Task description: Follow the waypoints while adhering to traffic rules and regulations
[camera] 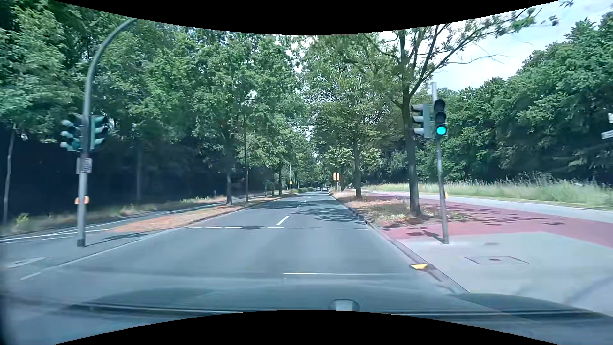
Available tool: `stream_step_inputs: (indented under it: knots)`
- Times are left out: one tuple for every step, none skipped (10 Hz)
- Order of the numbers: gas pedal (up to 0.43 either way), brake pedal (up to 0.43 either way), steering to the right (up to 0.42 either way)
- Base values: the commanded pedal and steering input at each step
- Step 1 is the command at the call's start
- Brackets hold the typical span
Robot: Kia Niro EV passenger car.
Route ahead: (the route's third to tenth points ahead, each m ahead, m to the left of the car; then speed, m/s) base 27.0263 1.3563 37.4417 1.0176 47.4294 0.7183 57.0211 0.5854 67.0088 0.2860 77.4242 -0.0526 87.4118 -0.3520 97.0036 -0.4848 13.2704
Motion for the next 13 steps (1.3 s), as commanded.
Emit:
stream_step_inputs:
  knots:
    - [0.177, 0.018, -0.003]
    - [0.177, 0.018, -0.003]
    - [0.177, 0.018, -0.002]
    - [0.177, 0.018, -0.002]
    - [0.169, 0.018, -0.002]
    - [0.169, 0.018, -0.002]
    - [0.169, 0.018, -0.003]
    - [0.169, 0.018, -0.002]
    - [0.169, 0.018, -0.003]
    - [0.169, 0.018, -0.002]
    - [0.169, 0.018, -0.003]
    - [0.169, 0.018, -0.003]
    - [0.169, 0.018, -0.002]
